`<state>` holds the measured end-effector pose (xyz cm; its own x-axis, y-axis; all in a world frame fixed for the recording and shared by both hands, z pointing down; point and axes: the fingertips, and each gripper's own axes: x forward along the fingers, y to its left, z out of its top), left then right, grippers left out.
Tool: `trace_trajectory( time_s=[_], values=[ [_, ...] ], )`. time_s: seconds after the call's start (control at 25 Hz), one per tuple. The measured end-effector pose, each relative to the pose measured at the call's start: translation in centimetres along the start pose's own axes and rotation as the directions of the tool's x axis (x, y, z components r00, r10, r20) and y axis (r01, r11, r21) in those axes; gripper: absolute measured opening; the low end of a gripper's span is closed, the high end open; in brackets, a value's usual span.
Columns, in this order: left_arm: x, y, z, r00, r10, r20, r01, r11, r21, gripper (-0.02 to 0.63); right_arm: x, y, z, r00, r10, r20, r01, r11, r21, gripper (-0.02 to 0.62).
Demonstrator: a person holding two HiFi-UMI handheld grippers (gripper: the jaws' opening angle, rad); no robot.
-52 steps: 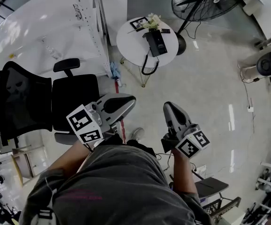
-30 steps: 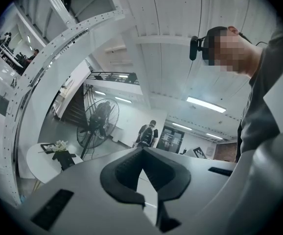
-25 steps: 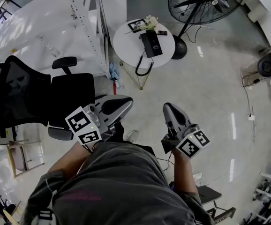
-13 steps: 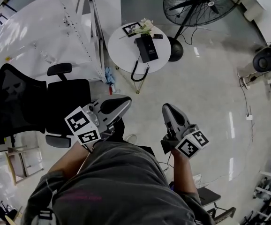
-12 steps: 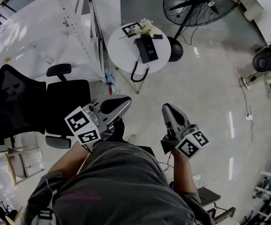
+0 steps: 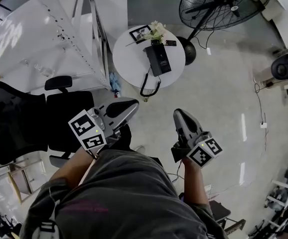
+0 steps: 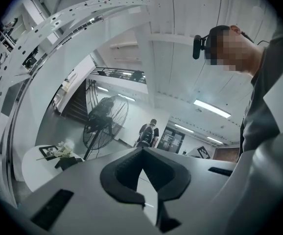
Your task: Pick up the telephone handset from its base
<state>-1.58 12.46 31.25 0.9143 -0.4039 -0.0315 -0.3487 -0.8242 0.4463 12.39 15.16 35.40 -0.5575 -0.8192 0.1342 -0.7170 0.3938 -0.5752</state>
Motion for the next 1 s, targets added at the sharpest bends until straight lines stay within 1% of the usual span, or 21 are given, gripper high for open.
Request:
trace_trajectory(
  time_s=[0.32,0.6,0.8,1.0],
  values=[
    [2.4,9.8,2.2,0.999,-0.013,-0.038,0.011,0.999,-0.04,0.014,8.2,-4.0,2.2,0.997,-0.069,-0.026,0.069,0.998,0.014,0.02],
    [3.3,17.1,4.3,0.998,-0.007,-0.065,0.002,0.997,-0.073,0.014,14.0,-6.1,4.5,0.992,-0.123,-0.023,0.124,0.992,0.021,0.02],
    [4.1,21.2,5.4,0.997,-0.009,-0.081,0.001,0.996,-0.089,0.014,17.1,-7.5,5.6,0.987,-0.158,-0.02,0.159,0.987,0.021,0.02],
    [4.9,24.0,5.9,0.997,0.002,-0.083,-0.01,0.995,-0.096,0.014,19.2,-8.9,5.8,0.983,-0.179,-0.036,0.18,0.983,0.025,0.02]
  ],
)
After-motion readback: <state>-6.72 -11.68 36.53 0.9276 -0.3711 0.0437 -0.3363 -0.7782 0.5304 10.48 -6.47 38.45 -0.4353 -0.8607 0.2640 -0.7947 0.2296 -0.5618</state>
